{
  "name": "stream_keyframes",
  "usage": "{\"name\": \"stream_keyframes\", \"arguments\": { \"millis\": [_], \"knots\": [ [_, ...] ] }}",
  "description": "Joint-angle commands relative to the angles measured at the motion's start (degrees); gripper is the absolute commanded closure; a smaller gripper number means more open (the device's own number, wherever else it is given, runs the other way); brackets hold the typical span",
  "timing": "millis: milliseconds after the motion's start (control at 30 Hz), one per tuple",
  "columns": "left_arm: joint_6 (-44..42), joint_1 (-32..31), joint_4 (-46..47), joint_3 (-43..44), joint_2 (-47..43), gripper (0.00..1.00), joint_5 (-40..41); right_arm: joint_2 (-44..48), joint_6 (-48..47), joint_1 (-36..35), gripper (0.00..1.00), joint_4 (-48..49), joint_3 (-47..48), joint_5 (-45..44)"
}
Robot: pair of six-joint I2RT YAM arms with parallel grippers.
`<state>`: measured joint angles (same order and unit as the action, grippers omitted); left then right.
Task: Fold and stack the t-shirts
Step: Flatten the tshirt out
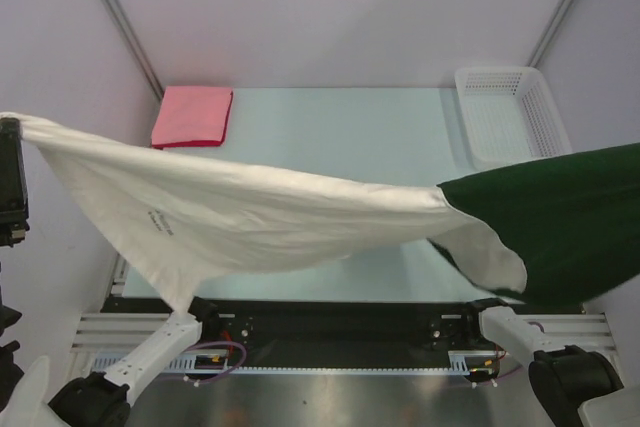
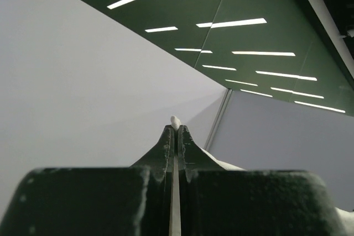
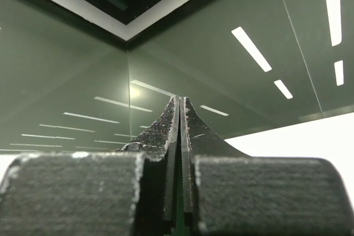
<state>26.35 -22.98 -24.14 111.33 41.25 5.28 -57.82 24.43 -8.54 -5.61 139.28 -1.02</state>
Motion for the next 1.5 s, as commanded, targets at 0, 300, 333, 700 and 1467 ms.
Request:
{"name": "stream_keyframes", "arguments": {
  "millis": [0, 300, 333, 700, 1467],
  "knots": [
    [1.16, -0.13, 2.52, 0.82, 5.41, 1.00, 0.96, -6.32, 0.10, -0.87, 1.00, 0.68, -0.59, -2.58],
    [-6.05, -0.05, 3.05, -5.75, 18.67, 1.00, 17.63, -19.07, -3.07, -1.48, 1.00, -4.06, -6.73, -8.11],
    [-5.61, 0.48, 3.05, -9.16, 19.56, 1.00, 19.66, -19.52, -3.24, -1.22, 1.00, -4.24, -10.40, -8.56],
    [-7.97, 4.26, 26.05, -37.22, 35.54, 1.00, 21.00, -21.53, -5.17, 1.59, 1.00, 6.73, -49.53, -10.41],
    [-5.70, 10.24, 38.12, -23.44, 79.16, 1.00, 3.42, -38.51, -10.45, 7.21, 1.00, 5.87, -56.13, -7.51]
  ]
}}
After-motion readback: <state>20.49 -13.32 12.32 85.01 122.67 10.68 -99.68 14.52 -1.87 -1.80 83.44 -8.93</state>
